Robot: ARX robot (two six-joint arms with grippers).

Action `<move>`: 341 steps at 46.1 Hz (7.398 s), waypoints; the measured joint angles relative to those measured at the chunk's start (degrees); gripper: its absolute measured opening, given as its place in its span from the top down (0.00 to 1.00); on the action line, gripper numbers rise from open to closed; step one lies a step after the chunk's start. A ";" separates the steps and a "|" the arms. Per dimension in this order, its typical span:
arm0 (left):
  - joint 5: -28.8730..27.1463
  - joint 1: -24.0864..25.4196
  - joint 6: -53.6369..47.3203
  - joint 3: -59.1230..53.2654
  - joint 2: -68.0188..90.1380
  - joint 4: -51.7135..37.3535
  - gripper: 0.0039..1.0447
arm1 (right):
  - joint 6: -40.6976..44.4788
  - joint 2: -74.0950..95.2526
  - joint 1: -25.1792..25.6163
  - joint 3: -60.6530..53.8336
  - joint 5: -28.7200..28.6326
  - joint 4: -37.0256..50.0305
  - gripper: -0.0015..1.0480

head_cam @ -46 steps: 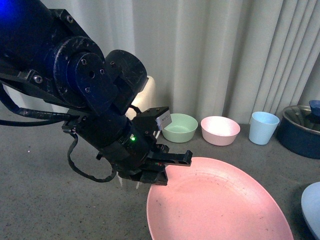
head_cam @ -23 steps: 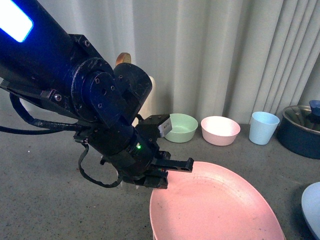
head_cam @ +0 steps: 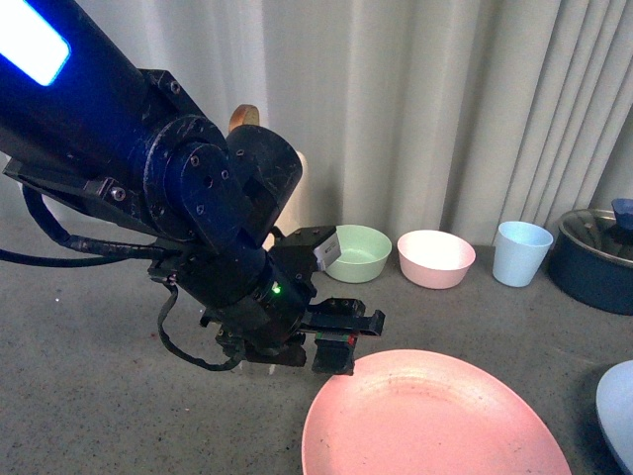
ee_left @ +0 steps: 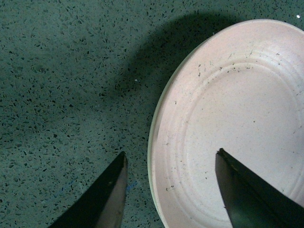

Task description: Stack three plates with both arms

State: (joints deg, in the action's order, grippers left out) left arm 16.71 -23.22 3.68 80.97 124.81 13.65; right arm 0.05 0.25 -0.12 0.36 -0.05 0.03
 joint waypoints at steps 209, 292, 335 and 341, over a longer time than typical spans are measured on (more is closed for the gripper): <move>-16.74 23.10 -3.61 -79.38 -124.58 -13.68 0.06 | -6.08 52.76 24.24 16.11 -1.11 37.66 0.07; -16.70 23.10 -3.61 -79.38 -124.58 -13.68 0.06 | 21.57 123.10 39.80 42.84 -18.71 32.92 0.26; -16.70 23.10 -3.61 -79.38 -124.58 -13.68 0.06 | 18.78 105.63 43.47 38.40 -22.75 29.83 0.97; -16.70 23.10 -3.61 -79.38 -124.58 -13.68 0.06 | 15.80 96.56 41.24 37.11 -23.74 29.22 0.97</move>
State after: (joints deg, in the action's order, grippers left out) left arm 0.01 -0.12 0.08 1.58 0.23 -0.03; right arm 15.86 96.82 41.12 37.47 -23.79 29.26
